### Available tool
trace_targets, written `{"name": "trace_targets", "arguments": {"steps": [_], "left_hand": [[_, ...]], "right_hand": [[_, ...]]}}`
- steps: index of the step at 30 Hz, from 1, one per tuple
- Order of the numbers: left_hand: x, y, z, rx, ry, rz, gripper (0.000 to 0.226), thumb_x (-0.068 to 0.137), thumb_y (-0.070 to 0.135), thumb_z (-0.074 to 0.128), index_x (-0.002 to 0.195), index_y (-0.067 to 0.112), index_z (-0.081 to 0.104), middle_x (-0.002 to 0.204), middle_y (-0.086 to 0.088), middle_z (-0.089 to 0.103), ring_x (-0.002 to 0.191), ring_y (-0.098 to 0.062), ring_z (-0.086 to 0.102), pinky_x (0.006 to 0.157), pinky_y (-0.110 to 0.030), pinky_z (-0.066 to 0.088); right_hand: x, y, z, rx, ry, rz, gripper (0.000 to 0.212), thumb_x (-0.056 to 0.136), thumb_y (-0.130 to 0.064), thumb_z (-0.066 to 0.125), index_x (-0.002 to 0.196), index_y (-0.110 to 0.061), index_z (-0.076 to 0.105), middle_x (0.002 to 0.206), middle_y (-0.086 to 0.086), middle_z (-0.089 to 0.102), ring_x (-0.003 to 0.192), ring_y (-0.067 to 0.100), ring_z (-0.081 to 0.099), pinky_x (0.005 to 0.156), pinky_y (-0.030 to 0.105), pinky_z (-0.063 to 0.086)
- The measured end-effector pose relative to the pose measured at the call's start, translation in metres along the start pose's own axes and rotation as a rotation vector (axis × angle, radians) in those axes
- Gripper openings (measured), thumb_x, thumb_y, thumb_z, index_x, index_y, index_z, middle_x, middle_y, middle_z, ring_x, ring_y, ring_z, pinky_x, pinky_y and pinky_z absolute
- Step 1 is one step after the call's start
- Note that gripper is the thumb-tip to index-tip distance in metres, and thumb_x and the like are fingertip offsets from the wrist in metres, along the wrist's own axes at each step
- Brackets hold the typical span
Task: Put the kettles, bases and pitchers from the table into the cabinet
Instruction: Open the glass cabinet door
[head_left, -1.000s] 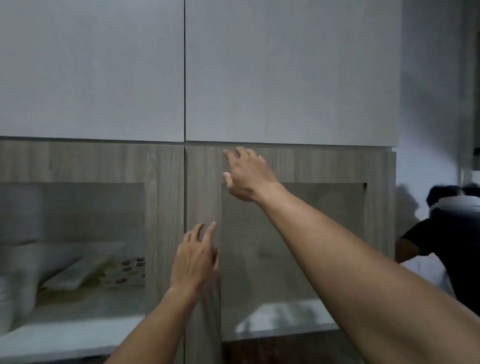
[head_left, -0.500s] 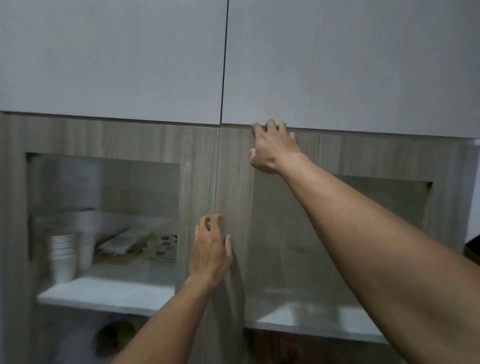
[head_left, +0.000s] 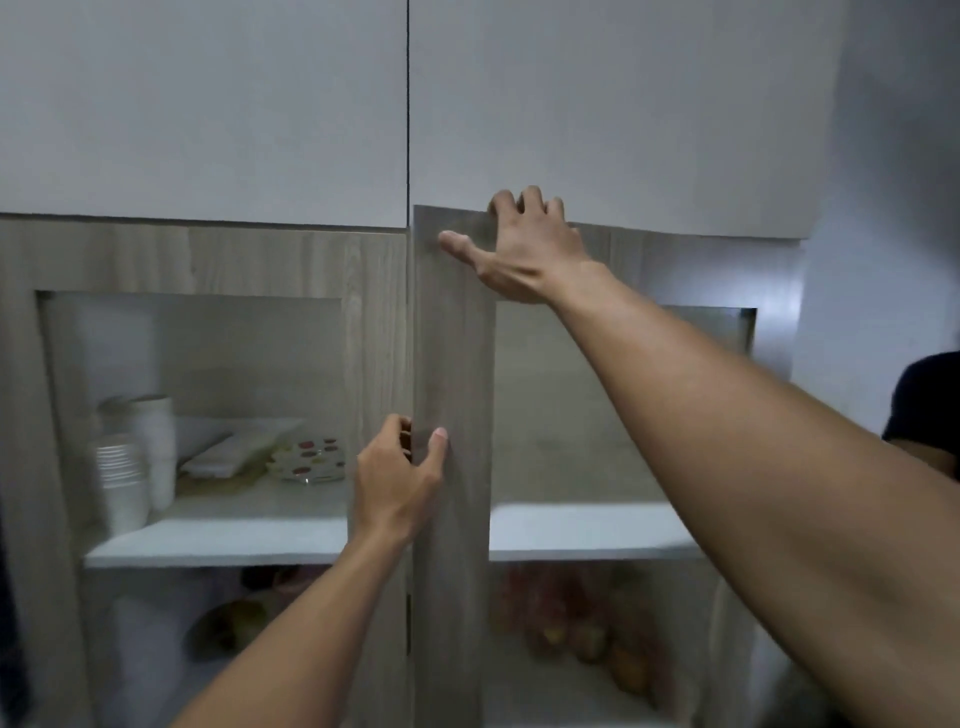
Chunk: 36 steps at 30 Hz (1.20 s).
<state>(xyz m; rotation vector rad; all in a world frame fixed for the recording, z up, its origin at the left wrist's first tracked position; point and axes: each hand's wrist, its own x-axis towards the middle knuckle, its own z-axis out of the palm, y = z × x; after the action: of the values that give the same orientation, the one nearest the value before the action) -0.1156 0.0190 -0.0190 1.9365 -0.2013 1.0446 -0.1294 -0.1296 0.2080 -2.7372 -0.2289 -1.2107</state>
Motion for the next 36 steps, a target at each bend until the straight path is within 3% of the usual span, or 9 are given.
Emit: {"name": "trace_targets", "arguments": {"steps": [7, 10, 14, 20, 22, 24, 27, 30, 36], "left_hand": [[-0.062, 0.051, -0.041, -0.044, -0.085, 0.174, 0.035, 0.084, 0.048, 0.062, 0.075, 0.016, 0.052, 0.064, 0.001, 0.057, 0.056, -0.020, 0.056, 0.052, -0.033, 0.048], [-0.090, 0.081, -0.052, -0.097, -0.124, 0.293, 0.036, 0.081, 0.042, 0.063, 0.071, 0.013, 0.044, 0.059, -0.001, 0.050, 0.052, -0.026, 0.049, 0.049, -0.035, 0.042], [-0.128, 0.120, -0.061, -0.199, -0.209, 0.419, 0.037, 0.084, 0.025, 0.072, 0.075, 0.018, 0.037, 0.060, 0.001, 0.041, 0.051, -0.024, 0.040, 0.051, -0.030, 0.029], [-0.176, 0.183, -0.050, -0.419, -0.390, 0.566, 0.024, 0.081, 0.042, 0.055, 0.087, 0.024, 0.041, 0.080, 0.006, 0.048, 0.061, -0.013, 0.051, 0.050, -0.033, 0.047], [-0.192, 0.208, -0.039, -0.466, -0.465, 0.578, 0.033, 0.079, 0.047, 0.054, 0.098, 0.022, 0.044, 0.091, 0.002, 0.049, 0.071, -0.015, 0.054, 0.059, -0.034, 0.053], [-0.210, 0.233, -0.024, -0.489, -0.543, 0.543, 0.056, 0.078, 0.050, 0.056, 0.122, 0.018, 0.041, 0.118, -0.006, 0.052, 0.099, -0.023, 0.059, 0.084, -0.039, 0.056], [-0.238, 0.270, 0.002, -0.535, -0.618, 0.564, 0.092, 0.082, 0.052, 0.054, 0.154, 0.017, 0.009, 0.162, -0.007, 0.018, 0.146, -0.022, 0.024, 0.117, -0.037, 0.026], [-0.264, 0.305, 0.029, -0.564, -0.651, 0.610, 0.100, 0.087, 0.056, 0.049, 0.155, 0.020, -0.014, 0.165, -0.003, -0.007, 0.152, -0.017, 0.002, 0.122, -0.037, 0.013], [-0.311, 0.373, 0.076, -0.500, -0.707, 0.544, 0.111, 0.086, 0.058, 0.056, 0.149, 0.028, -0.031, 0.163, -0.006, -0.019, 0.151, -0.028, -0.008, 0.122, -0.047, 0.013]], "right_hand": [[-0.084, -0.018, -0.082, 0.087, -0.045, 0.086, 0.103, 0.070, -0.094, 0.041, 0.145, -0.025, 0.032, 0.139, 0.012, 0.043, 0.125, 0.036, 0.049, 0.103, 0.054, 0.044], [-0.121, -0.016, -0.121, 0.071, -0.027, 0.125, 0.100, 0.071, -0.091, 0.047, 0.145, -0.025, 0.031, 0.139, 0.011, 0.046, 0.125, 0.033, 0.050, 0.101, 0.051, 0.046], [-0.162, -0.004, -0.167, 0.045, 0.017, 0.119, 0.087, 0.081, -0.075, 0.057, 0.147, -0.025, 0.029, 0.148, 0.013, 0.043, 0.131, 0.032, 0.049, 0.103, 0.047, 0.044], [-0.213, 0.015, -0.236, -0.150, 0.138, -0.007, 0.068, 0.084, -0.040, 0.057, 0.148, -0.030, 0.035, 0.125, 0.010, 0.052, 0.115, 0.029, 0.054, 0.092, 0.041, 0.049], [-0.229, 0.026, -0.259, -0.258, 0.134, -0.010, 0.064, 0.084, -0.037, 0.053, 0.146, -0.031, 0.041, 0.128, 0.009, 0.050, 0.113, 0.027, 0.053, 0.089, 0.039, 0.049], [-0.244, 0.042, -0.280, -0.366, 0.119, 0.017, 0.054, 0.085, -0.037, 0.052, 0.137, -0.027, 0.052, 0.133, 0.007, 0.049, 0.117, 0.025, 0.052, 0.095, 0.042, 0.049], [-0.268, 0.072, -0.310, -0.513, 0.096, 0.048, 0.046, 0.088, -0.039, 0.049, 0.127, -0.019, 0.060, 0.131, 0.006, 0.053, 0.119, 0.023, 0.051, 0.099, 0.044, 0.047], [-0.292, 0.098, -0.337, -0.660, 0.052, 0.087, 0.051, 0.092, -0.044, 0.048, 0.134, -0.016, 0.056, 0.134, 0.006, 0.054, 0.124, 0.024, 0.048, 0.102, 0.043, 0.045], [-0.326, 0.148, -0.374, -0.899, -0.094, 0.231, 0.055, 0.099, -0.038, 0.044, 0.149, -0.015, 0.041, 0.155, 0.006, 0.041, 0.144, 0.028, 0.031, 0.111, 0.050, 0.035]]}}
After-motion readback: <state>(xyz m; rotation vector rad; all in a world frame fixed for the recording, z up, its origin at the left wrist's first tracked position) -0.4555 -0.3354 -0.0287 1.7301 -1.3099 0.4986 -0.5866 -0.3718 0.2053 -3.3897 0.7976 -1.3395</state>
